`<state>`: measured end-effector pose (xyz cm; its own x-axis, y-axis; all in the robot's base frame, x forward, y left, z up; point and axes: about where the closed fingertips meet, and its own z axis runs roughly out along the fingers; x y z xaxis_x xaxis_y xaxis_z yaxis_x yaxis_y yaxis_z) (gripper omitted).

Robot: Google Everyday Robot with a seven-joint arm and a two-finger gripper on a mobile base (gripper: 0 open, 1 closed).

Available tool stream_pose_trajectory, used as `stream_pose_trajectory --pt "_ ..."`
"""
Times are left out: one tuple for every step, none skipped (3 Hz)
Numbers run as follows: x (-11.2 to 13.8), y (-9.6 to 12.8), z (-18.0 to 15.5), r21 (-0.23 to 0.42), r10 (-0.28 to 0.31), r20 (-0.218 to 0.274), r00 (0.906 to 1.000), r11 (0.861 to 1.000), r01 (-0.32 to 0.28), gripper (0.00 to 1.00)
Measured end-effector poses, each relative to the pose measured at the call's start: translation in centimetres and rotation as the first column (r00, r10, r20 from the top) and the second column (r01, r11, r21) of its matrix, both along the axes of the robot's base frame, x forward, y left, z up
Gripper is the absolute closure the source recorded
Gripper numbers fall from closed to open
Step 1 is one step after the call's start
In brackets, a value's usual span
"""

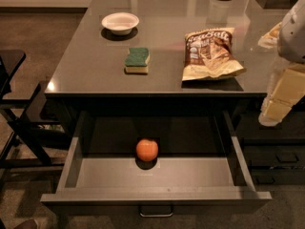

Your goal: Pick orange from top drawer and place on counter

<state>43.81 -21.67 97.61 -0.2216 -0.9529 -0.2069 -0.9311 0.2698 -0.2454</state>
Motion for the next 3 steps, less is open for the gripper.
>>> stream_pose_trajectory --pt "-0.1 0.1 -0.3 0.009 -0.004 0.005 1.0 1.0 0.004 0.0" --pt "-0.9 0.6 -2.4 0.042 0.008 -0.015 0.9999 0.999 -0.007 0.0" --pt "-2.2 1.7 -5.7 0.069 0.028 -0.068 0.9973 0.997 -0.023 0.0"
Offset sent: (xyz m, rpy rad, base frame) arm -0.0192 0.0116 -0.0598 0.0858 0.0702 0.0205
